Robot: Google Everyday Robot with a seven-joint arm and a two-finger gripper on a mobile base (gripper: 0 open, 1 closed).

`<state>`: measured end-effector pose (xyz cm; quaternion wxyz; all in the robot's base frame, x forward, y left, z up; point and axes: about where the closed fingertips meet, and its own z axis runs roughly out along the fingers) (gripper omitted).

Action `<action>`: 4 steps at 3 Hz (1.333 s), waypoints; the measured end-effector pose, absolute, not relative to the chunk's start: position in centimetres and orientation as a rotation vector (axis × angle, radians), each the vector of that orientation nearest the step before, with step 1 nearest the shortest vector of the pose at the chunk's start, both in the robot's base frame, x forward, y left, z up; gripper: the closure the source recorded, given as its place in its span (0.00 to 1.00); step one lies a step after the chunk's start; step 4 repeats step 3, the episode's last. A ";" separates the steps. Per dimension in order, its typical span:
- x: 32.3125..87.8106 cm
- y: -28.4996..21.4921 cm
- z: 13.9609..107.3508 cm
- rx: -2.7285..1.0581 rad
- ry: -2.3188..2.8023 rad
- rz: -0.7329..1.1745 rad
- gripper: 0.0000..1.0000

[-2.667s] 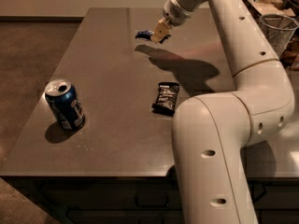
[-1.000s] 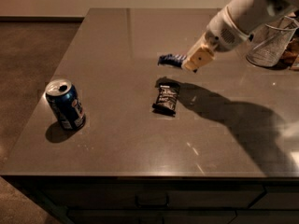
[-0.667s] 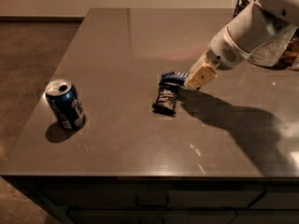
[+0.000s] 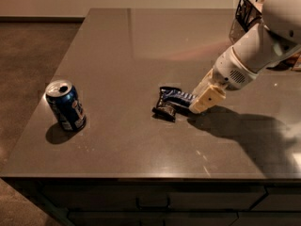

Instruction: Move rxbar blueberry near rxbar chocolate

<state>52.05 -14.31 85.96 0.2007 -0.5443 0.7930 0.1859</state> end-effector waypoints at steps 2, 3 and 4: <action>52.1 -14.1 85.8 -1.527 2.214 0.522 0.00; 52.1 -14.1 85.8 -1.527 2.214 0.522 0.00; 52.1 -14.1 85.8 -1.527 2.214 0.522 0.00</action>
Offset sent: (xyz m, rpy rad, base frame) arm -0.0001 0.0009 -0.0009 -0.0001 0.0008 0.0022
